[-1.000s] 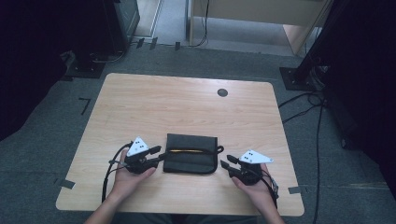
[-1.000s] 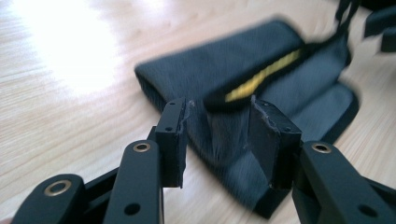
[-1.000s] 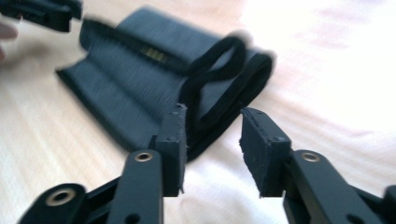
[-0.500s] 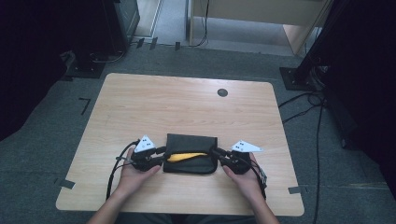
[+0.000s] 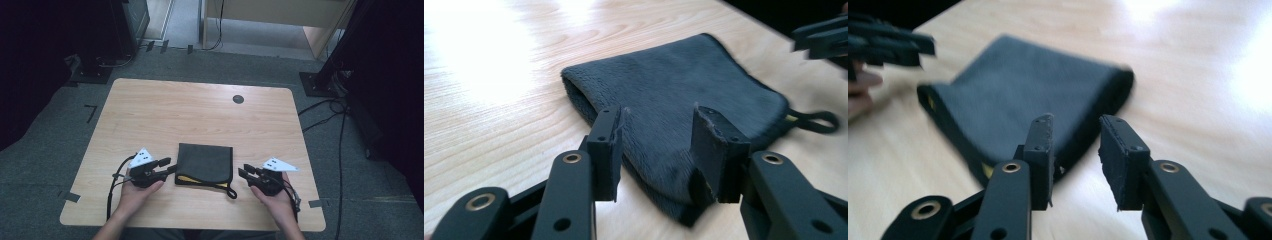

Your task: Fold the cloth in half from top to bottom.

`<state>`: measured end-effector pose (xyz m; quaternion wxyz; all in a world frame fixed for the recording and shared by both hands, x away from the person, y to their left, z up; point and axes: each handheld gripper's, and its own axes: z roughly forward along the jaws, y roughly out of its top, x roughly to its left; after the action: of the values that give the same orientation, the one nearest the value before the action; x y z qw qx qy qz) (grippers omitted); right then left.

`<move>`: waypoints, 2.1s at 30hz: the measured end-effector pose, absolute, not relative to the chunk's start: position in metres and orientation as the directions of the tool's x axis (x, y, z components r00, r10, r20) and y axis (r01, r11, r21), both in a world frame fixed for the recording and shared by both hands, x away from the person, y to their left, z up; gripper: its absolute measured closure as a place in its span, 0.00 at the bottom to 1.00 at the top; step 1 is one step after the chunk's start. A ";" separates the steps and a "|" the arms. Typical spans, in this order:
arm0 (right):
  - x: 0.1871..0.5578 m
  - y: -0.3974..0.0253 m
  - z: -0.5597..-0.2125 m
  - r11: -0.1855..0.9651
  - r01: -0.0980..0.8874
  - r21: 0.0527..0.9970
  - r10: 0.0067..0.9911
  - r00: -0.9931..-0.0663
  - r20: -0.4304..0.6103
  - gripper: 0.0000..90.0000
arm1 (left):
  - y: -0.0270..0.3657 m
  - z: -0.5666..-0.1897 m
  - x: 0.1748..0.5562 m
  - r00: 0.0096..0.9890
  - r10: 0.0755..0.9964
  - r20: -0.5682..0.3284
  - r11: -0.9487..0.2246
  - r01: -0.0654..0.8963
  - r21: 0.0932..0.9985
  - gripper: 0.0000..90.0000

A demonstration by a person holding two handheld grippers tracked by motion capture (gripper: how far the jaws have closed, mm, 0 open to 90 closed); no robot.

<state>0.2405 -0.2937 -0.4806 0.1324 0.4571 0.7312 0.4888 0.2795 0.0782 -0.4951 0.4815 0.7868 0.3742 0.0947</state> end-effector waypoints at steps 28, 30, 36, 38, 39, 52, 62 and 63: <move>0.267 -0.162 -0.514 0.231 0.619 0.751 0.938 -0.346 -0.003 0.38 | 0.161 -0.501 0.226 0.525 0.846 -0.092 -0.258 0.555 0.791 0.33; 0.269 -0.164 -0.515 0.237 0.614 0.753 0.932 -0.363 0.003 0.38 | 0.172 -0.503 0.225 0.501 0.859 -0.101 -0.240 0.570 0.786 0.32; 0.285 -0.162 -0.521 0.231 0.579 0.782 0.929 -0.370 0.000 0.38 | 0.196 -0.507 0.229 0.423 0.900 -0.105 -0.192 0.601 0.776 0.31; 0.294 -0.160 -0.521 0.235 0.578 0.782 0.927 -0.375 -0.002 0.38 | 0.200 -0.507 0.228 0.408 0.908 -0.093 -0.192 0.603 0.774 0.30; 0.299 -0.160 -0.521 0.238 0.576 0.782 0.924 -0.382 0.000 0.38 | 0.201 -0.507 0.228 0.406 0.909 -0.095 -0.188 0.604 0.774 0.30; 0.361 -0.149 -0.521 0.231 0.578 0.782 0.929 -0.370 0.000 0.38 | 0.210 -0.509 0.230 0.381 0.924 -0.047 -0.224 0.635 0.740 0.29; 0.385 -0.147 -0.518 0.216 0.597 0.773 0.934 -0.356 0.014 0.31 | 0.213 -0.510 0.230 0.369 0.929 -0.023 -0.238 0.644 0.727 0.29; 0.384 -0.149 -0.515 0.203 0.614 0.763 0.937 -0.347 0.030 0.20 | 0.213 -0.511 0.230 0.369 0.929 -0.021 -0.240 0.646 0.724 0.29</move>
<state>0.3843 -0.1494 -0.5152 0.2291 0.5235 0.7409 0.3529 0.2304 0.2130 -0.5108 0.3315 0.7580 0.5196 0.2135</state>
